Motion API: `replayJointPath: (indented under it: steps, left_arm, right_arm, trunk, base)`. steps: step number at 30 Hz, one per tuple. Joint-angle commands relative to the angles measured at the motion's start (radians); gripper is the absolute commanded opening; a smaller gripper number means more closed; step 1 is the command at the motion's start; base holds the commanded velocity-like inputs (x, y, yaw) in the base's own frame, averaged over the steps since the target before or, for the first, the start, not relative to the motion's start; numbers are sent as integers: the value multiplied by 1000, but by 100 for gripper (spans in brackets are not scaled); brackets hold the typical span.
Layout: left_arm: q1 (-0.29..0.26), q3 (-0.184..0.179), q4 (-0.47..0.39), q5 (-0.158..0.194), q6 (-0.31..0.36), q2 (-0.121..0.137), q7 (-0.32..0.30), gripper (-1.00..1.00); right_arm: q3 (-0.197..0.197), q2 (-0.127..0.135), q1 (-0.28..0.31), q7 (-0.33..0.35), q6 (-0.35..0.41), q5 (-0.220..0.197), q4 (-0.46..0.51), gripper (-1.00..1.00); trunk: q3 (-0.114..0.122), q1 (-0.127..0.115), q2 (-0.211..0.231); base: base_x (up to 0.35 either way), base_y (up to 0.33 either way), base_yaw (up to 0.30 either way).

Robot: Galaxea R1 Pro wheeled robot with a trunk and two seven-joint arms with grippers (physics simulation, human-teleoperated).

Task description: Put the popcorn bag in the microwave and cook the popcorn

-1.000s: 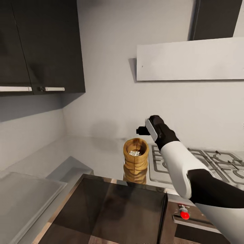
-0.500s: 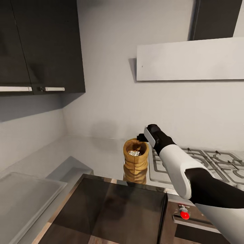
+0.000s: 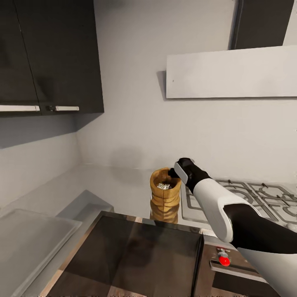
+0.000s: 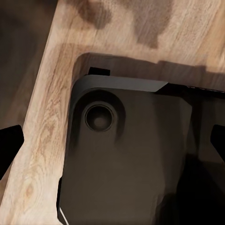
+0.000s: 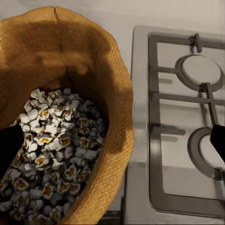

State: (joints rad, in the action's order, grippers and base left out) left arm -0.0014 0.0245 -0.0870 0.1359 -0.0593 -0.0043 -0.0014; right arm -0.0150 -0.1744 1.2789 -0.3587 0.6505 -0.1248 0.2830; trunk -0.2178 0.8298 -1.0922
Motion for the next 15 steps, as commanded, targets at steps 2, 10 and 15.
replayJointPath:
  steps: [2,10,15]
  left_arm:
    - [0,2,0,7,-2,0,0,100]
    - [0,4,0,7,-2,0,0,100]
    - [0,5,0,7,-2,0,0,100]
  right_arm:
    - [-2,0,0,-8,2,-10,1,100]
    - [0,0,-1,9,14,-15,17,100]
    - [0,0,-1,-17,3,-15,12,100]
  trunk:
    - [-1,0,-1]
    - [-1,0,-1]
    - [-1,0,-1]
  base:
    - [-134,0,0]
    - [-22,0,0]
    - [0,0,0]
